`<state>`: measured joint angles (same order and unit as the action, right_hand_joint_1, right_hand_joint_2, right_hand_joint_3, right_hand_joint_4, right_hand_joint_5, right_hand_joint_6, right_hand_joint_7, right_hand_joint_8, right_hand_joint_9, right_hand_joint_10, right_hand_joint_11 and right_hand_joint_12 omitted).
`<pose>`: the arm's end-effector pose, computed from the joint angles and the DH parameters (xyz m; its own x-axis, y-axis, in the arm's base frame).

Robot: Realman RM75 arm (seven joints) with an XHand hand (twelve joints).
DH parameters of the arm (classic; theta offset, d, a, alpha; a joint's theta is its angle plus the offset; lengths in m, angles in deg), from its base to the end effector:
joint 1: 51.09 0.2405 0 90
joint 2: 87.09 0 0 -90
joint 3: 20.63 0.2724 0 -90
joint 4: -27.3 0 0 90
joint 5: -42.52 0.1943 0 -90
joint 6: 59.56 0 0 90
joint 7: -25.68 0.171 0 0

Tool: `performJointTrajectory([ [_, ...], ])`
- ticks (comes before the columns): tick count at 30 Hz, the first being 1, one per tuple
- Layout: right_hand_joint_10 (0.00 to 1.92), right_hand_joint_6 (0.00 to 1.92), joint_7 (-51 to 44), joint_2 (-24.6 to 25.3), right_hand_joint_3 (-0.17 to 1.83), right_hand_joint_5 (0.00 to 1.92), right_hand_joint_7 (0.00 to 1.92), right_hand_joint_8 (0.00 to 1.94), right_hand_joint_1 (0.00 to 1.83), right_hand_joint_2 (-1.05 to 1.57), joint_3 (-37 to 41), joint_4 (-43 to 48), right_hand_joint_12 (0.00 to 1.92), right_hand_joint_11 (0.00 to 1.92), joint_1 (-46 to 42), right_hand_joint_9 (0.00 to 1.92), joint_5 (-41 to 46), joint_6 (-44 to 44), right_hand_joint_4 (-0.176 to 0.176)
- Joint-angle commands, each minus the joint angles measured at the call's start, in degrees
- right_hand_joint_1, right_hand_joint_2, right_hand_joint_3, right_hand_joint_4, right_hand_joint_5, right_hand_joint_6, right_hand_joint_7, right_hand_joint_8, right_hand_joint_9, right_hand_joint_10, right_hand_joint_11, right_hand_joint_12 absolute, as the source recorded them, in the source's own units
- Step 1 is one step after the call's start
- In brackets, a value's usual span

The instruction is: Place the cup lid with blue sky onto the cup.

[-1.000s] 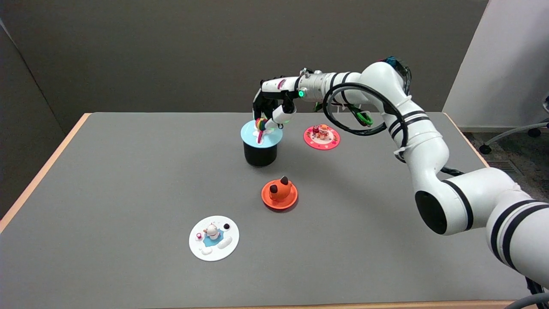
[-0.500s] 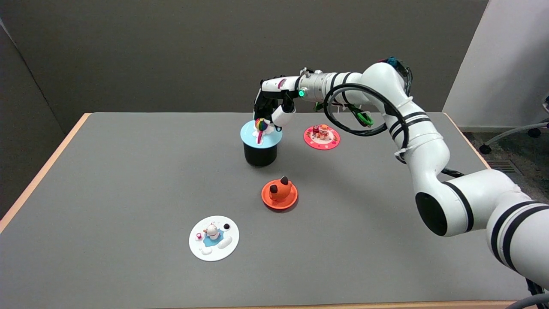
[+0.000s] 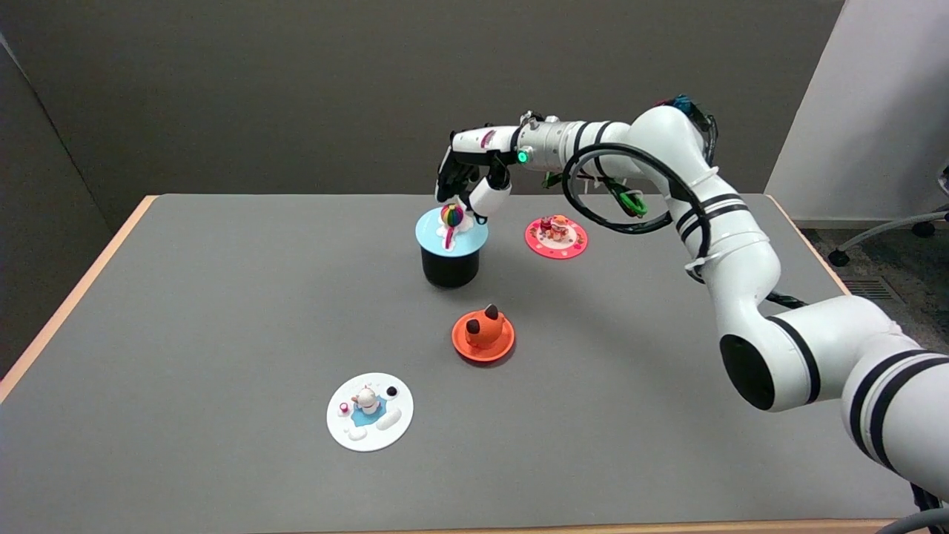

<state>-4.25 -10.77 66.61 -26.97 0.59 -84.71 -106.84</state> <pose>-0.1677 -0.5388 0.2556 0.9177 -0.3926 0.0600 -0.2090 -0.3490 0.9135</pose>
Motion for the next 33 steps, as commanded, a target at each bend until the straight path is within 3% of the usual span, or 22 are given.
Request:
performJointTrajectory([
  [1,0.23,0.19,-0.4,-0.6,1.18,0.65,0.58,0.16,1.01,0.77,0.5,-4.2,1.46,0.26,-0.7,0.68,2.6,3.4,-0.137],
  [7,0.22,0.19,-1.2,-2.4,1.18,0.65,0.58,0.16,1.00,0.77,0.3,-11.4,1.45,0.27,-3.3,0.67,5.6,7.1,-0.133],
  [18,0.22,0.20,-2.7,-3.7,1.16,0.69,0.65,0.16,0.98,0.79,3.1,-38.0,1.43,0.26,-18.7,0.68,14.7,10.4,-0.135],
  [33,0.22,0.20,-2.7,-3.7,1.15,0.72,0.68,0.17,0.98,0.80,11.7,-50.0,1.43,0.25,-35.6,0.69,21.1,21.4,-0.136],
])
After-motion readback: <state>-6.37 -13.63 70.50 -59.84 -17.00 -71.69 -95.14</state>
